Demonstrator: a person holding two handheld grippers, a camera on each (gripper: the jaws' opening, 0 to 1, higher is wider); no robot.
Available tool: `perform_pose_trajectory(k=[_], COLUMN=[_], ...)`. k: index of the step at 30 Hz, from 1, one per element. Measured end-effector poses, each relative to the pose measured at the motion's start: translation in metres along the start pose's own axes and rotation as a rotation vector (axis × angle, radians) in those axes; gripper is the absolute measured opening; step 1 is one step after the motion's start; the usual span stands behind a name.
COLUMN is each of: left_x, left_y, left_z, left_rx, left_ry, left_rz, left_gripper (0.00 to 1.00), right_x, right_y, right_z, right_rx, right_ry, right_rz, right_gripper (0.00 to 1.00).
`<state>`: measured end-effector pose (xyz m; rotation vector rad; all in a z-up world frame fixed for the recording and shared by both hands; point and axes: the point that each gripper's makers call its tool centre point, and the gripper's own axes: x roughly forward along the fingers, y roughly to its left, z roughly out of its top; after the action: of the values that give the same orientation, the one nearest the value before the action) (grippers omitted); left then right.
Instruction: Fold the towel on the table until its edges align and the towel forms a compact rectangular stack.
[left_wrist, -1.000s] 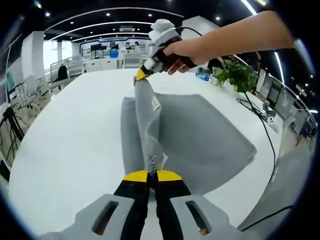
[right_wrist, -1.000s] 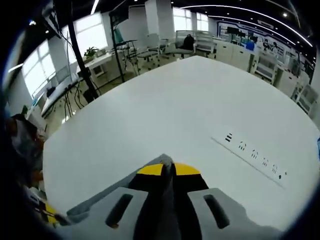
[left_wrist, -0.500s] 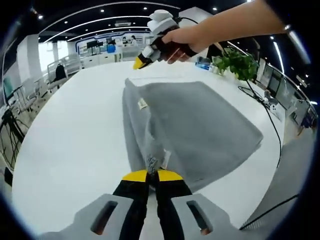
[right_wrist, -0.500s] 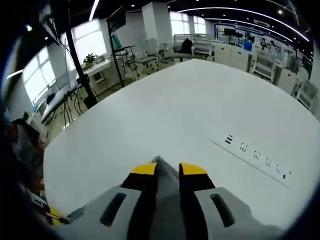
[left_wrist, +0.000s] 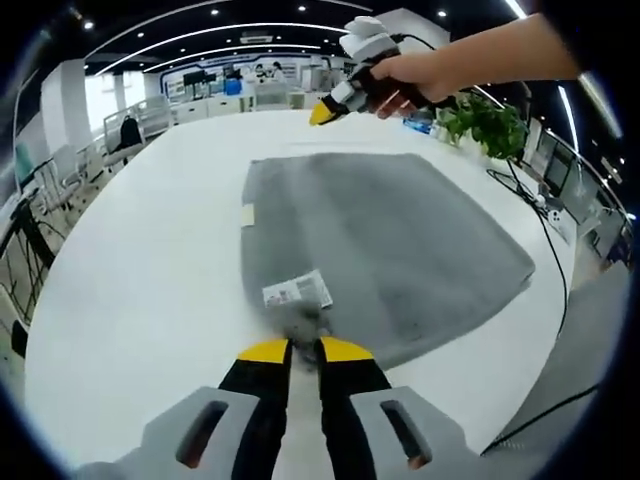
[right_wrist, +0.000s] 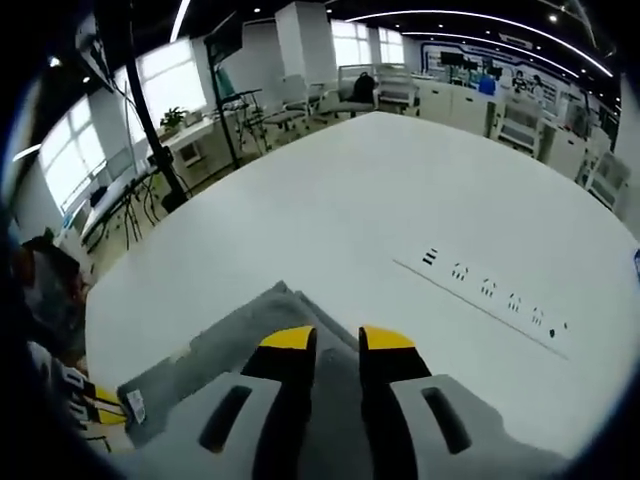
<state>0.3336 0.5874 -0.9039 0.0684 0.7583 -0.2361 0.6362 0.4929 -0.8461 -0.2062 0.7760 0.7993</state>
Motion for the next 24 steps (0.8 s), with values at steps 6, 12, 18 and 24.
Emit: perform_pose_trajectory(k=[6, 12, 18, 24], left_x=[-0.005, -0.014, -0.024, -0.030], left_y=[0.006, 0.012, 0.018, 0.018], left_z=[-0.005, -0.015, -0.001, 0.030], left_rx=[0.001, 0.022, 0.062, 0.147], left_ry=[0.017, 0.043, -0.004, -0.123], left_rz=[0.017, 0.029, 0.076, 0.110], left_gripper=[0.13, 0.15, 0.15, 0.15], right_x=[-0.013, -0.028, -0.038, -0.047], right_y=[-0.013, -0.021, -0.032, -0.039], right_z=[-0.004, -0.005, -0.014, -0.020], right_rx=[0.006, 0.016, -0.002, 0.003], right_ry=[-0.005, -0.009, -0.009, -0.001], right_rz=[-0.015, -0.034, -0.041, -0.059], right_gripper=[0.17, 0.17, 0.19, 0.20])
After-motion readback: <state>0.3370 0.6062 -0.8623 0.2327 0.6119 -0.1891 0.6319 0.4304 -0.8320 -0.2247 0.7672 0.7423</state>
